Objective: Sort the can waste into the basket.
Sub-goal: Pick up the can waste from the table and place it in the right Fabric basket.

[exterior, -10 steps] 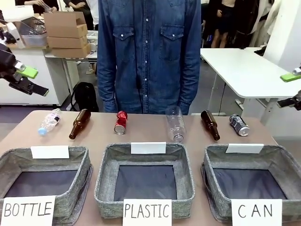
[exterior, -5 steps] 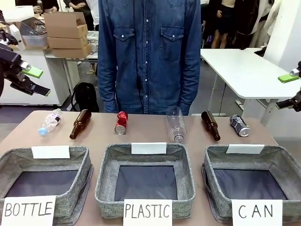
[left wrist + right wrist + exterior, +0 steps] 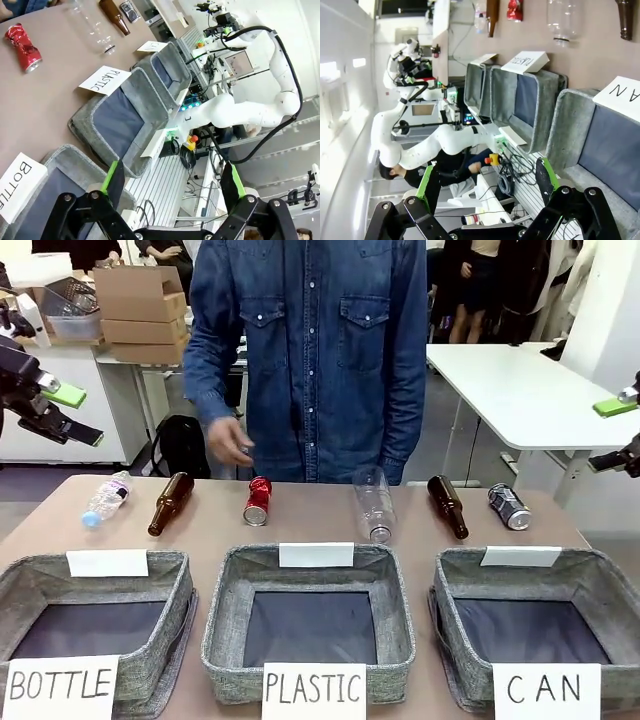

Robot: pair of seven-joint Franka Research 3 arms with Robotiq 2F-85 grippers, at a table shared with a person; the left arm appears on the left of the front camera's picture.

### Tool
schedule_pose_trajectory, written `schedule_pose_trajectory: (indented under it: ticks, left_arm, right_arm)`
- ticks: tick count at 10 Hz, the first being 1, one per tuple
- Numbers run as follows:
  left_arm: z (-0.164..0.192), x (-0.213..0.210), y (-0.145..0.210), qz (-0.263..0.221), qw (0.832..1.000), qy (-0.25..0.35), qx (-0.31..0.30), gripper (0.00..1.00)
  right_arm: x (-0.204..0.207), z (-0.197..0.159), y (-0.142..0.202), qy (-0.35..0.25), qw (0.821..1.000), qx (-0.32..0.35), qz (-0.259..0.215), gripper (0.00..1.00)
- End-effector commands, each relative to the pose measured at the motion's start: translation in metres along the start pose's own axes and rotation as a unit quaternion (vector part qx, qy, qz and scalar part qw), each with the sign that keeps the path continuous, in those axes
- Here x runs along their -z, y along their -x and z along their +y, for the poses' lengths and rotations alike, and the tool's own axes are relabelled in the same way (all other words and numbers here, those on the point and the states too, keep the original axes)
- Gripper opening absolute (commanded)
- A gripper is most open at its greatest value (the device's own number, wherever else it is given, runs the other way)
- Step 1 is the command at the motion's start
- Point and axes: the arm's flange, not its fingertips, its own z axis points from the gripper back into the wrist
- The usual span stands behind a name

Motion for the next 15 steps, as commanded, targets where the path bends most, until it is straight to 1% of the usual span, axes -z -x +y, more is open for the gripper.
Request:
schedule_pose_trajectory:
  ticks: [1,2,3,4,5,6,7,10,11,12,13,14,15]
  left_arm:
    - [0.002,0.014,-0.013,0.008,1.000,-0.025,-0.010,1.00]
    - [0.006,0.024,-0.021,0.015,0.998,-0.049,-0.019,1.00]
    - [0.008,0.027,-0.023,0.028,0.998,-0.050,-0.014,1.00]
    - [0.008,0.037,-0.026,0.055,0.997,-0.047,-0.008,1.00]
    - [0.010,0.052,-0.031,0.071,0.995,-0.073,-0.004,1.00]
    - [0.011,0.044,-0.031,0.069,0.996,-0.048,0.019,1.00]
    - [0.014,0.022,-0.024,0.073,0.997,-0.022,0.013,1.00]
    - [0.009,-0.044,0.012,0.015,0.999,-0.023,0.015,1.00]
    - [0.011,-0.060,0.026,-0.006,1.000,-0.022,0.013,1.00]
    - [0.015,-0.066,0.036,-0.010,1.000,-0.012,0.013,1.00]
    - [0.017,-0.063,0.037,-0.007,1.000,0.008,0.019,1.00]
    - [0.019,-0.045,0.022,0.006,1.000,-0.022,-0.007,1.00]
    - [0.019,-0.034,0.008,0.025,0.999,-0.030,-0.014,1.00]
  right_arm:
    - [-0.003,0.001,-0.001,-0.003,1.000,-0.015,0.003,1.00]
    - [-0.003,0.001,-0.001,-0.003,1.000,-0.015,0.003,1.00]
    - [-0.003,0.001,-0.001,-0.003,1.000,-0.015,0.003,1.00]
    - [-0.003,0.001,-0.001,-0.003,1.000,-0.015,0.003,1.00]
    - [-0.003,0.001,-0.001,-0.003,1.000,-0.015,0.003,1.00]
    - [-0.003,0.001,-0.001,-0.003,1.000,-0.015,0.003,1.00]
    - [-0.003,0.001,-0.001,-0.003,1.000,-0.015,0.003,1.00]
    - [-0.003,0.001,-0.001,-0.003,1.000,-0.015,0.003,1.00]
    - [-0.003,0.001,-0.001,-0.003,1.000,-0.015,0.003,1.00]
    - [-0.003,0.001,-0.001,-0.003,1.000,-0.015,0.003,1.00]
    - [-0.003,0.001,-0.001,-0.003,1.000,-0.015,0.003,1.00]
    - [-0.003,0.001,-0.001,-0.003,1.000,-0.015,0.003,1.00]
    - [-0.003,0.001,-0.001,-0.003,1.000,-0.015,0.003,1.00]
